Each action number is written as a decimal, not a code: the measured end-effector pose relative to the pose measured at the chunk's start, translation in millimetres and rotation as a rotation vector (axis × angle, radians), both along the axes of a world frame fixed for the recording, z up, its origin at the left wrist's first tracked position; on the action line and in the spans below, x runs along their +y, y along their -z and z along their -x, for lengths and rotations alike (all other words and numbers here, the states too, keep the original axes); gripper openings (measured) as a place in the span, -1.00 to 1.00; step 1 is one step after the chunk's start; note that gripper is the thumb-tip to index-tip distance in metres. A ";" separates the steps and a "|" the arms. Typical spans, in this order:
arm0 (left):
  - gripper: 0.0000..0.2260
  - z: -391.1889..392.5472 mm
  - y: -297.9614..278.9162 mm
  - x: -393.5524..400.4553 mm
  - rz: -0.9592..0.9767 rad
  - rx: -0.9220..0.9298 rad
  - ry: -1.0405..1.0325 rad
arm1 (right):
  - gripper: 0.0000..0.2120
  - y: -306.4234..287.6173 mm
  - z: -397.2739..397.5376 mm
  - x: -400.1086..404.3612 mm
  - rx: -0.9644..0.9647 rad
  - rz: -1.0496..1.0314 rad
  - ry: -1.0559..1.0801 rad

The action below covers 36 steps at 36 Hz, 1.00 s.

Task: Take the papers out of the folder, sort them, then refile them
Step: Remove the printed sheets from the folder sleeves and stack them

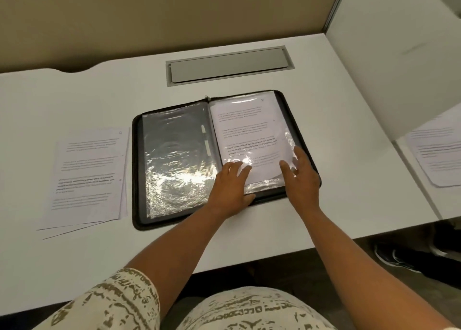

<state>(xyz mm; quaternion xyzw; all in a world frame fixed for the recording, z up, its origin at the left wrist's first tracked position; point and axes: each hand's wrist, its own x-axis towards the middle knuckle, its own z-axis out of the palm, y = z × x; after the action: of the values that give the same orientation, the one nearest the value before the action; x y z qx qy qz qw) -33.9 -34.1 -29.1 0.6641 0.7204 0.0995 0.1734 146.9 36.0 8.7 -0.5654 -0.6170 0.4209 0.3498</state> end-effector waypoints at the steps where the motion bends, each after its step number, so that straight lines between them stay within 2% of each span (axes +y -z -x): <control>1: -0.36 -3.1 -0.4 1.6 -0.014 -0.007 -0.007 | -0.48 -0.5 -2.1 0.9 0.018 0.012 0.002; 4: -0.64 -8.7 -2.5 6.7 -0.084 -0.065 -0.036 | -0.50 -1.2 -8.7 2.6 0.066 0.045 0.038; 7: -0.77 -10.6 -4.7 11.8 -0.067 -0.103 -0.071 | -0.51 -0.1 -14.6 2.6 0.082 0.069 0.073; 12: -0.80 -9.8 -8.5 17.8 -0.043 -0.103 -0.127 | -0.46 10.2 -16.8 -0.4 0.053 0.100 0.095; 15: -0.78 -9.9 -9.4 17.5 -0.042 -0.171 -0.204 | -0.43 17.6 -16.4 -4.6 -0.029 0.053 0.031; 19: -0.73 -11.1 -10.6 16.1 -0.065 -0.247 -0.269 | -0.30 26.6 -15.6 -6.6 -0.043 0.057 -0.047; 25: -0.71 -10.3 -8.9 16.8 -0.052 -0.284 -0.274 | -0.24 29.2 -6.9 4.1 -0.010 0.142 0.099; 29: -0.72 -10.8 -10.1 12.9 -0.030 -0.320 -0.229 | -0.41 28.5 -2.7 14.6 -0.015 0.201 0.189; 33: -0.61 -12.8 -12.4 7.2 -0.052 -0.418 -0.235 | -0.67 25.3 -3.7 25.4 -0.078 0.195 0.230; 36: -0.64 -16.5 -10.5 5.1 -0.094 -0.448 -0.292 | -0.74 24.8 -6.9 28.6 -0.088 0.220 0.234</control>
<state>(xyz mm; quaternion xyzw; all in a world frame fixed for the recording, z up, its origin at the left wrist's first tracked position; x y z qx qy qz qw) -17.4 -28.9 -18.5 0.5221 0.7467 0.3012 0.2812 153.9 64.6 -16.1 -0.6862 -0.5120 0.4172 0.3049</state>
